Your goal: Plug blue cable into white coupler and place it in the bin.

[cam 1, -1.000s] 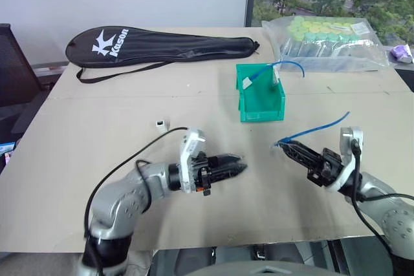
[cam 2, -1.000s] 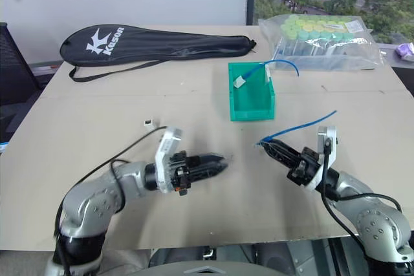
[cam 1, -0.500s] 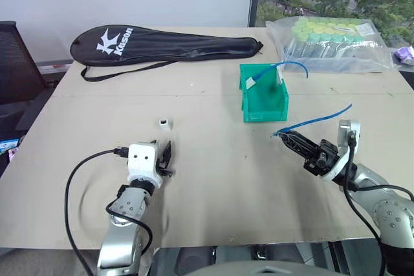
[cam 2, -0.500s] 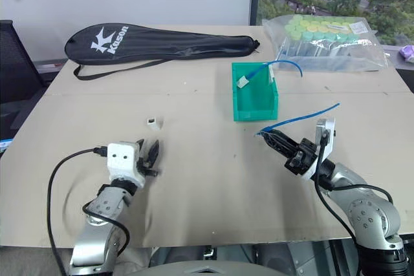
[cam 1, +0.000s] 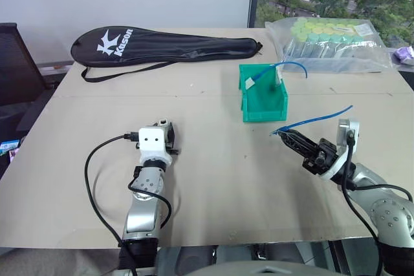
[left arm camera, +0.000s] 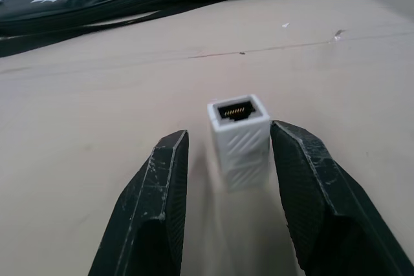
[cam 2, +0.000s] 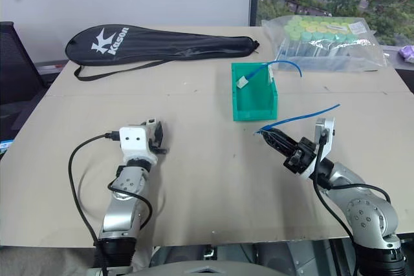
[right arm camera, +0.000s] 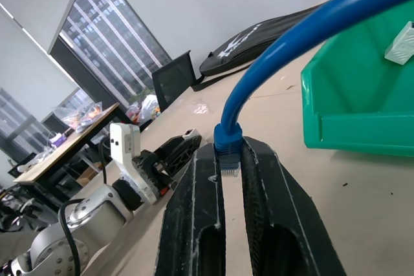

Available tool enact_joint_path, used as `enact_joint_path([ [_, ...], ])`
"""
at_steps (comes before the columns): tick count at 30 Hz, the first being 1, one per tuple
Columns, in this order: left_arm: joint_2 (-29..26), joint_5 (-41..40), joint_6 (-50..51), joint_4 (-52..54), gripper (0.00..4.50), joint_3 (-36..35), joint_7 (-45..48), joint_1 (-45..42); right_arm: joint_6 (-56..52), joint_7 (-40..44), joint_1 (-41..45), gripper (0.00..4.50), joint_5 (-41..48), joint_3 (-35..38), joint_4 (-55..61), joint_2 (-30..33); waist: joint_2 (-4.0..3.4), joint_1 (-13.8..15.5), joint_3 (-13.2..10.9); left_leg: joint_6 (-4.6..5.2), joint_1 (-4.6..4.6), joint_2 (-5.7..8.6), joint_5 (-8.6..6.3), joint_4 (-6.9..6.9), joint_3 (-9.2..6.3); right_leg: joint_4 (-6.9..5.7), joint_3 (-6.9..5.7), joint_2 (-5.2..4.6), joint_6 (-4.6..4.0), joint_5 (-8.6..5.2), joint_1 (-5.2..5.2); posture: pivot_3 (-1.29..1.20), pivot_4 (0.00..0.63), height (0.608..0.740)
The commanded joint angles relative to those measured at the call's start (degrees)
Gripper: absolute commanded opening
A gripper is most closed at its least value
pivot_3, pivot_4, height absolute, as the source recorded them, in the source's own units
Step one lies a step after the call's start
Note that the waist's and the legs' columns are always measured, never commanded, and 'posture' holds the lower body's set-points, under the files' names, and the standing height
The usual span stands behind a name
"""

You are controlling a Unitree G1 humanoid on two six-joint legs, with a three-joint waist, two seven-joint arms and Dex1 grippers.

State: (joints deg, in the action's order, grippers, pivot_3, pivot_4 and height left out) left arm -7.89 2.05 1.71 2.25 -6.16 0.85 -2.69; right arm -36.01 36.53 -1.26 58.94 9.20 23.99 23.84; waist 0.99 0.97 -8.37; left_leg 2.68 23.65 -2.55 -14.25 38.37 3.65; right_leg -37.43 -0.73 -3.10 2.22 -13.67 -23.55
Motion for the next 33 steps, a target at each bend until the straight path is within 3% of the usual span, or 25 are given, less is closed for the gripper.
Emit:
enact_joint_path([
  [1,0.2,-0.1,0.6,-2.8,2.01,0.8,0.5,-0.8,1.0,-0.1,0.6,0.0,-0.2,0.6,1.6,-0.3,-0.04,0.0,0.0,0.0,0.0,0.01,0.0,0.0,-0.01,0.0,0.0,0.0,0.0,0.0,0.0,0.0,0.15,0.74],
  [3,0.4,-0.4,0.6,-3.0,1.8,0.8,0.6,-0.7,0.9,-0.2,0.7,0.0,-0.3,0.5,2.0,-0.3,-0.08,0.0,0.1,0.0,-0.01,0.01,0.0,0.0,0.0,-0.01,0.01,0.0,0.0,0.0,0.0,0.0,0.15,0.74],
  [6,0.3,-0.9,0.5,-3.7,0.63,0.8,1.5,-0.7,0.9,-0.4,1.0,0.0,-0.8,0.1,2.5,-0.3,-0.17,0.0,0.1,0.0,-0.02,0.02,0.0,0.0,0.0,-0.02,0.01,-0.01,0.0,0.0,0.01,0.0,0.15,0.74],
  [7,0.3,-1.5,0.5,-3.9,0.5,0.8,2.2,-0.8,0.9,-0.4,1.2,0.0,-1.0,0.0,2.6,-0.3,-0.2,0.0,0.2,0.0,-0.02,0.02,0.0,0.0,0.0,-0.02,0.01,-0.01,0.0,0.0,0.01,0.0,0.15,0.74],
  [10,-1.4,-2.5,-0.1,-4.4,0.51,2.5,7.0,-1.3,1.3,-0.6,2.0,0.0,-2.1,-0.7,3.0,-0.5,-0.26,0.1,0.2,0.0,-0.02,0.02,0.0,0.0,-0.01,-0.02,0.0,0.0,0.0,0.0,0.01,0.0,0.15,0.74],
  [15,-5.2,-9.9,-3.6,-5.5,0.51,6.3,24.4,-4.4,2.0,0.4,3.7,0.0,-5.1,-2.3,3.8,0.5,-0.27,0.2,0.2,0.0,0.04,0.09,0.0,0.0,-0.03,0.03,-0.04,-0.04,-0.21,-0.13,0.0,0.0,0.15,0.74],
  [20,-9.7,-16.6,-4.2,-5.7,0.51,16.5,50.1,-10.7,6.0,4.0,5.9,0.0,-13.8,-6.4,3.5,3.4,-0.22,0.0,0.2,0.0,0.1,0.24,0.0,0.0,0.0,0.14,-0.02,-0.06,-0.22,-0.13,-0.02,0.0,0.15,0.74],
  [24,-10.4,-18.9,-3.3,-11.0,0.51,22.1,64.7,-16.8,11.5,7.8,8.6,0.0,-22.7,-10.4,0.4,6.5,-0.22,-0.4,0.2,0.0,0.08,0.24,0.0,-0.02,0.03,0.19,0.01,0.09,-0.21,-0.13,-0.03,0.0,0.15,0.74],
  [28,-9.3,-18.2,-7.4,-21.1,0.51,24.4,74.2,-23.4,16.5,11.9,10.3,0.0,-29.8,-12.7,-3.8,10.0,-0.21,-0.3,0.1,0.01,0.06,0.2,0.0,-0.03,-0.02,0.17,-0.03,0.23,-0.19,-0.13,-0.03,0.0,0.15,0.74],
  [33,-8.3,-15.3,-13.7,-32.1,0.51,25.2,79.3,-28.8,20.1,16.7,10.1,0.0,-32.8,-13.4,-6.9,12.3,-0.18,-0.2,0.1,0.01,0.14,0.2,0.0,-0.04,-0.05,0.29,-0.05,0.23,0.01,-0.02,-0.03,0.0,0.15,0.74],
])
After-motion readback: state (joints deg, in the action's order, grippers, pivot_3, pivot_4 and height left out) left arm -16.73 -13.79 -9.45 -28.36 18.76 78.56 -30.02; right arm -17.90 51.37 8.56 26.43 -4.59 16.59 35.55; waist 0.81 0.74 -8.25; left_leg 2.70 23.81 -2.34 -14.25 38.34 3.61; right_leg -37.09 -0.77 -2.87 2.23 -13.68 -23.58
